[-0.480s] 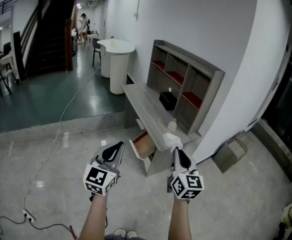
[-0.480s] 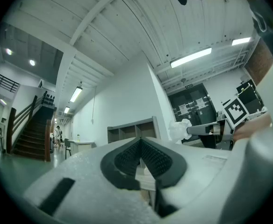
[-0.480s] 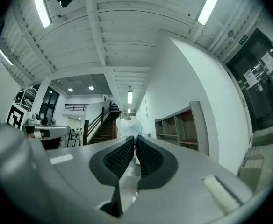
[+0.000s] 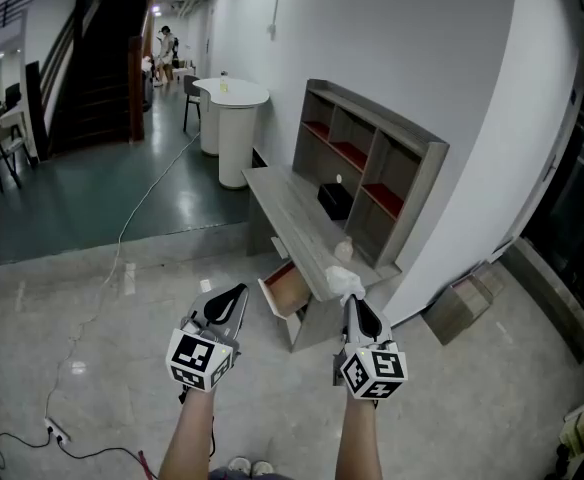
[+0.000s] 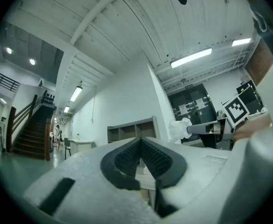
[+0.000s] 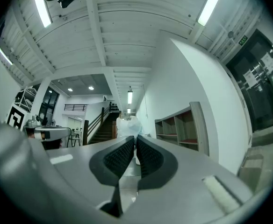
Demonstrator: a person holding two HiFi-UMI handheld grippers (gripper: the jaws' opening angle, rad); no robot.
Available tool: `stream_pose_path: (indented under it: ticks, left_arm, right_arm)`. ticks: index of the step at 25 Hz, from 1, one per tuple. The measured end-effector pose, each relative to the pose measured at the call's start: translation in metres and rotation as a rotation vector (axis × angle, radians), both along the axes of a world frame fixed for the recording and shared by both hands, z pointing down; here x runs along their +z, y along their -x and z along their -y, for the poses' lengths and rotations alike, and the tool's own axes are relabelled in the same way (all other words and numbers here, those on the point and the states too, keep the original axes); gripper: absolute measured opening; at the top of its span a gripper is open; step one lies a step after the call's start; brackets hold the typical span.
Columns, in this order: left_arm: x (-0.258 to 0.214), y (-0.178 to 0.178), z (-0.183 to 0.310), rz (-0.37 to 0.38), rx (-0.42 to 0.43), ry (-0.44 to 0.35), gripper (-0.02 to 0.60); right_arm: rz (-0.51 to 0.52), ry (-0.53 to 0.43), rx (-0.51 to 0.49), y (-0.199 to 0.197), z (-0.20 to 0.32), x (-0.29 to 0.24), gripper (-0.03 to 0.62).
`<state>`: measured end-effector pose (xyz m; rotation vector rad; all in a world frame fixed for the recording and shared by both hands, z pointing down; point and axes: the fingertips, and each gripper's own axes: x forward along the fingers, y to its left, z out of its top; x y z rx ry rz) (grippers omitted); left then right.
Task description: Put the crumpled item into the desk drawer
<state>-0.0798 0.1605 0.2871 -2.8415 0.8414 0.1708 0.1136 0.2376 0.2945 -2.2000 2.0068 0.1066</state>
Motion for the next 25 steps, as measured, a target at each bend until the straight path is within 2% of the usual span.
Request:
stream_pose_path:
  ticks: [14, 21, 25]
  left_arm:
    - [0.027, -0.001, 0.017, 0.011, -0.043, 0.051, 0.000]
    - [0.044, 0.000, 0.038, 0.038, -0.088, 0.048, 0.000]
    - [0.048, 0.004, 0.065, 0.024, -0.130, 0.066, 0.000]
  right_arm:
    - [0.081, 0.015, -0.031, -0.013, 0.019, 0.027, 0.032]
    - [0.095, 0.024, -0.058, -0.026, 0.054, 0.046, 0.034]
    - [0.090, 0.041, -0.080, -0.030, 0.084, 0.052, 0.034]
